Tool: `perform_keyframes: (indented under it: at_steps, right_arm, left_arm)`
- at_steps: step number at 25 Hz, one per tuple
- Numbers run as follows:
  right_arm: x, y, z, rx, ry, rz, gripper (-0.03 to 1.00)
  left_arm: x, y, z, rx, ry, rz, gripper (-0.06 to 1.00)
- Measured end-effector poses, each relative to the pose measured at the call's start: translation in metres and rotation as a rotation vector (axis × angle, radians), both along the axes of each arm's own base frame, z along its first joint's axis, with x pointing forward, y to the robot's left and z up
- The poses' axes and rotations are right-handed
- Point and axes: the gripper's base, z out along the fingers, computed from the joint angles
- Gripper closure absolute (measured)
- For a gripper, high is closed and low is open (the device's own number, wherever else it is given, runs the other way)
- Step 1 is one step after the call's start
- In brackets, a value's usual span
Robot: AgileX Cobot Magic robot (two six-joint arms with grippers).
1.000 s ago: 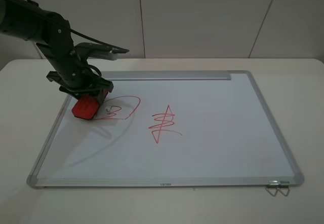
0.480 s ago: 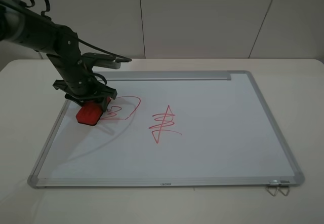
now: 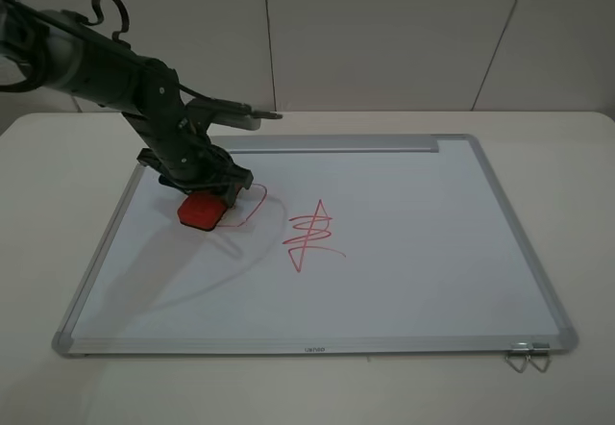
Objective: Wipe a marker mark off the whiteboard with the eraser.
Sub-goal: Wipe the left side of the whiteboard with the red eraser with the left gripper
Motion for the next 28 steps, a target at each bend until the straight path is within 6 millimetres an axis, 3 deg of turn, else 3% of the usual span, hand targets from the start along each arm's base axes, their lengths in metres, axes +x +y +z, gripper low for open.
perform_keyframes:
  at_steps: [6,12,20,23,28]
  right_arm:
    - [0.0,0.0,0.0,0.0,0.0,0.0,0.26]
    - [0.0,0.0,0.0,0.0,0.0,0.0,0.26]
    - [0.0,0.0,0.0,0.0,0.0,0.0,0.26]
    - [0.0,0.0,0.0,0.0,0.0,0.0,0.26]
    - [0.0,0.0,0.0,0.0,0.0,0.0,0.26]
  left_arm:
    - [-0.021,-0.051,-0.002,-0.028,-0.056,-0.139,0.38]
    - [-0.036,-0.076,-0.002,-0.034,-0.063,-0.21,0.38]
    - [-0.029,-0.067,-0.002,-0.052,-0.062,-0.159,0.38]
    - [-0.015,-0.048,-0.004,-0.061,-0.069,-0.092,0.38]
    - [0.013,0.0,-0.01,-0.055,-0.07,0.045,0.38]
